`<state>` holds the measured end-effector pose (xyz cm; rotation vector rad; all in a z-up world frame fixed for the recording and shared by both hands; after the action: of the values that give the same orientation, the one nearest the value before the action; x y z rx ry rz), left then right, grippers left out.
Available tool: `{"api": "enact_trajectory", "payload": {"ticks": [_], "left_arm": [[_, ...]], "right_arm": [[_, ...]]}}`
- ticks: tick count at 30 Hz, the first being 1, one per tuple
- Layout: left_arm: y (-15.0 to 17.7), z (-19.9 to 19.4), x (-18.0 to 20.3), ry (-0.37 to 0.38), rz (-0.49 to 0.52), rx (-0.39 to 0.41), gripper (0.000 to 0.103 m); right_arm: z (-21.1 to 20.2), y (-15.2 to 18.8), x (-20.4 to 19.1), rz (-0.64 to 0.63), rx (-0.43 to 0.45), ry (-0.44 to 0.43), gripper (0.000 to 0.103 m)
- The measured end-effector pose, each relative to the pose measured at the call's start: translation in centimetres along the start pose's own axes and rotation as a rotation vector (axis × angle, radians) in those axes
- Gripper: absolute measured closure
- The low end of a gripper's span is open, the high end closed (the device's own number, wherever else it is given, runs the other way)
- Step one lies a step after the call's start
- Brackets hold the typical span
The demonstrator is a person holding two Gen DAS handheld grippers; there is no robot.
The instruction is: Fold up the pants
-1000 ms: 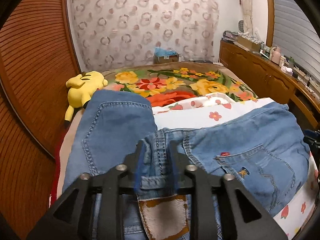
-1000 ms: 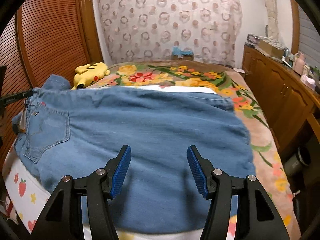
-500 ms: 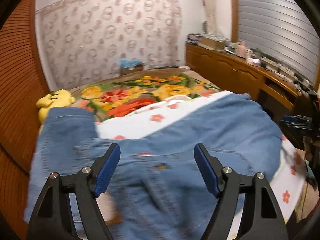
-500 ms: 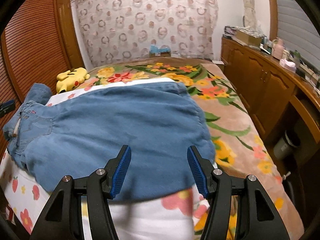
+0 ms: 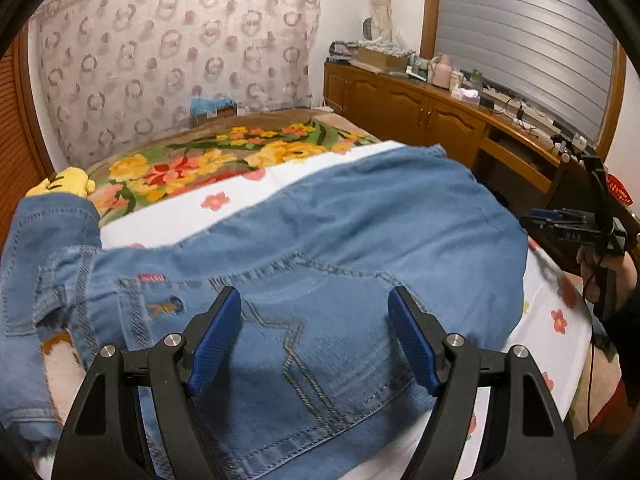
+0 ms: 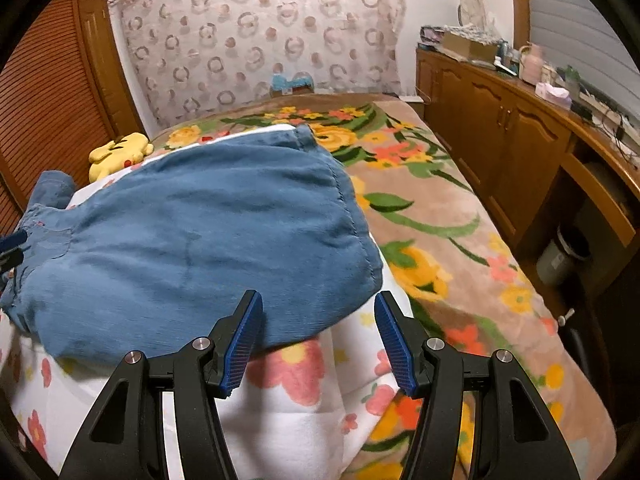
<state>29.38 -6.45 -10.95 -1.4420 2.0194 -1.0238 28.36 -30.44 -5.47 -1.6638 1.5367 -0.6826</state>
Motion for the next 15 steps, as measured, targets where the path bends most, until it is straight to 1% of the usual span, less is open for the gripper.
{"api": "enact_trajectory", "payload": {"ticks": [4, 9, 15], "left_arm": [[0.9, 0.7, 0.3, -0.009, -0.015, -0.028, 0.026], [1.3, 0.6, 0.5, -0.012, -0.027, -0.030, 0.026], [1.7, 1.0, 0.3, -0.014, -0.029, -0.039, 0.026]], "right_arm": [[0.5, -0.4, -0.2, 0.008, -0.019, -0.019, 0.043], [1.3, -0.3, 0.7, 0.021, -0.053, -0.049, 0.043], [2.1, -0.6, 1.8, 0.071, -0.073, -0.097, 0.043]]}}
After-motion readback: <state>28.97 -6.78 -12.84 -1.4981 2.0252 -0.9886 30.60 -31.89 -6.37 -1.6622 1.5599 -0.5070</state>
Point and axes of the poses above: each gripper's, at about its wrist camera, not at the fingertips, and z roughly the way its jaws point, x to its right, y to its underside, the point moved 10 cm from there along z, roughly the way its jaws point, and after that the axes turned 5 degrees about x, right-handed, at the moved point
